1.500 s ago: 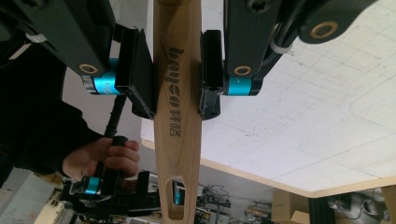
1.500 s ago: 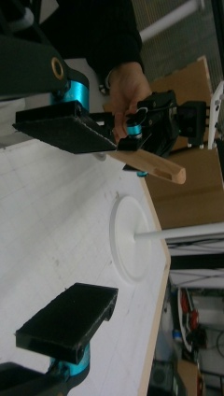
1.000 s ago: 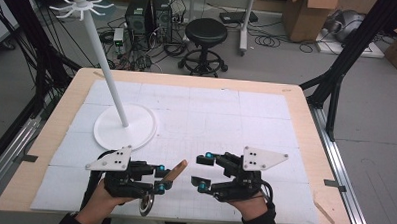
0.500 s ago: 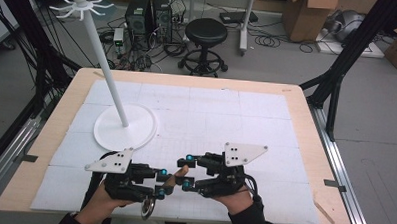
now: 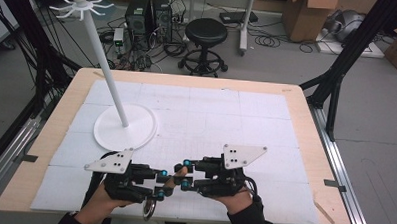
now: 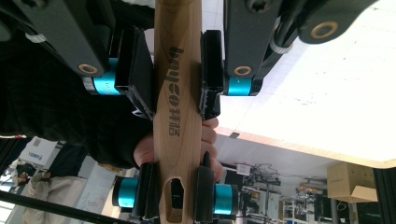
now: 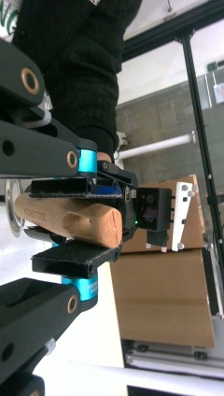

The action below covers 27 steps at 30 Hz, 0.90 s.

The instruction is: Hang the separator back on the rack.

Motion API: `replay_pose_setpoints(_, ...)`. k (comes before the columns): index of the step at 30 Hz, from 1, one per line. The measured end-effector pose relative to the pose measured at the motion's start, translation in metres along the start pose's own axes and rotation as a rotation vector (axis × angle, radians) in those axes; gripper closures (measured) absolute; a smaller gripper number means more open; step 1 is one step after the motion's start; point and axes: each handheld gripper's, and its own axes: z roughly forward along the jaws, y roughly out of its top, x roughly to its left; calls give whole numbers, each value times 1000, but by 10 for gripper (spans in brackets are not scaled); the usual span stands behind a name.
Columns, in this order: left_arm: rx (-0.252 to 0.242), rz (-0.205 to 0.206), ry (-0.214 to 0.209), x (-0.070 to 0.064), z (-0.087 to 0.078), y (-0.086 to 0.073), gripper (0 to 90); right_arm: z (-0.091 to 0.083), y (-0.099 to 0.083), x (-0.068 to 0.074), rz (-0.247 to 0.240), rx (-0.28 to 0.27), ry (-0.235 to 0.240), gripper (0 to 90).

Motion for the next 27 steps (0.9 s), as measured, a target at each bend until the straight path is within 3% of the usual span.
replay_pose_setpoints(8, -21, -12, 1, 1, -3, 0, 666, 5, 5, 2, 22, 0, -26, 700)
replay_pose_setpoints(10, -16, -10, 29, 1, -2, 0, 644, 7, 7, 3, 19, 2, -43, 701)
replay_pose_setpoints(13, -3, -25, 72, 1, 1, -2, 489, 9, 12, 4, 18, 23, -83, 702)
replay_pose_setpoints(16, 11, -26, 101, 1, 2, -3, 421, 10, 17, 5, 18, 40, -137, 702)
replay_pose_setpoints(27, 32, -15, 205, -1, 6, -3, 400, 8, 41, 13, 28, 46, -316, 703)
